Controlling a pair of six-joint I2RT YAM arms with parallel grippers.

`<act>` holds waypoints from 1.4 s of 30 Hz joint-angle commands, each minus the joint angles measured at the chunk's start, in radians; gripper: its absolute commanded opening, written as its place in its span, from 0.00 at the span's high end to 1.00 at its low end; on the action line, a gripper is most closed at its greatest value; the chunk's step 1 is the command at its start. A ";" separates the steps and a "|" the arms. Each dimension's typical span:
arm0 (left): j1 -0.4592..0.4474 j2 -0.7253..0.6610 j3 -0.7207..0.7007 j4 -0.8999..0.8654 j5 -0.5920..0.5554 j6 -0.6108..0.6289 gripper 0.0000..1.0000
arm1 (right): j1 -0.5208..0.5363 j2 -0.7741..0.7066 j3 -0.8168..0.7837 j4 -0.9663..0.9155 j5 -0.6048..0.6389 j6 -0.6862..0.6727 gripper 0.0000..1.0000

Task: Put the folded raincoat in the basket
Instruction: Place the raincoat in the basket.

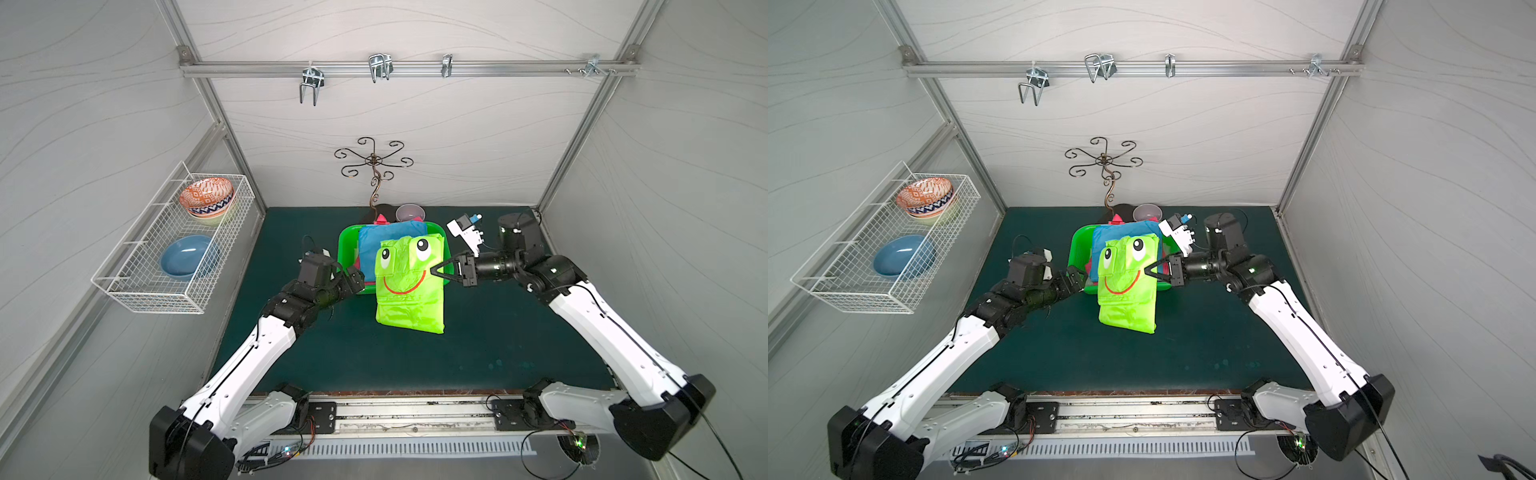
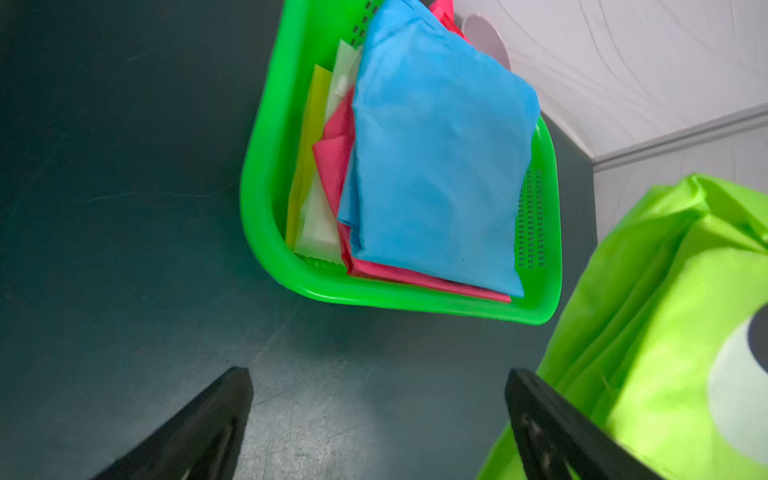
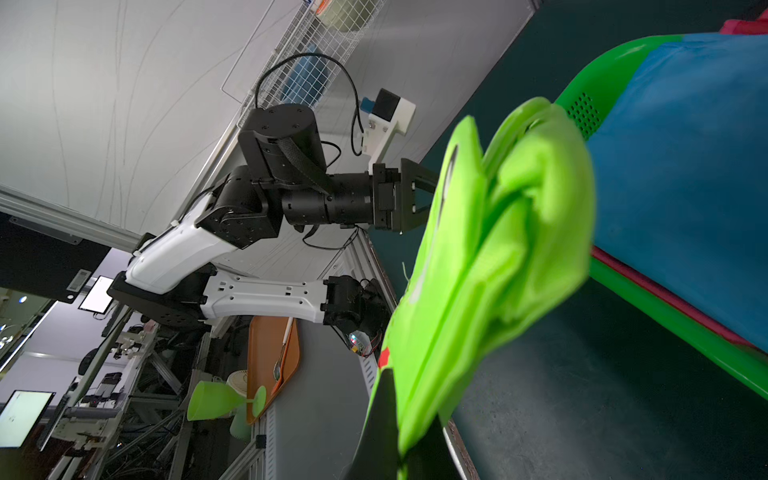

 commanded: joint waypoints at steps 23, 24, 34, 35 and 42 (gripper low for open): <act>0.085 -0.024 0.084 -0.037 -0.147 0.135 0.00 | -0.067 0.780 0.617 0.140 -0.124 0.039 1.00; 0.085 -0.013 0.084 -0.033 -0.144 0.142 0.00 | -0.087 0.806 0.606 0.143 -0.137 0.059 1.00; 0.088 0.121 0.124 -0.031 -0.056 0.119 0.00 | -0.166 0.974 0.551 0.077 -0.107 0.087 1.00; 0.088 0.128 0.128 -0.034 -0.050 0.119 0.00 | -0.180 0.981 0.556 0.062 -0.098 0.081 1.00; 0.088 0.178 0.144 -0.036 -0.006 0.125 0.00 | -0.247 1.067 0.677 -0.173 -0.030 -0.023 1.00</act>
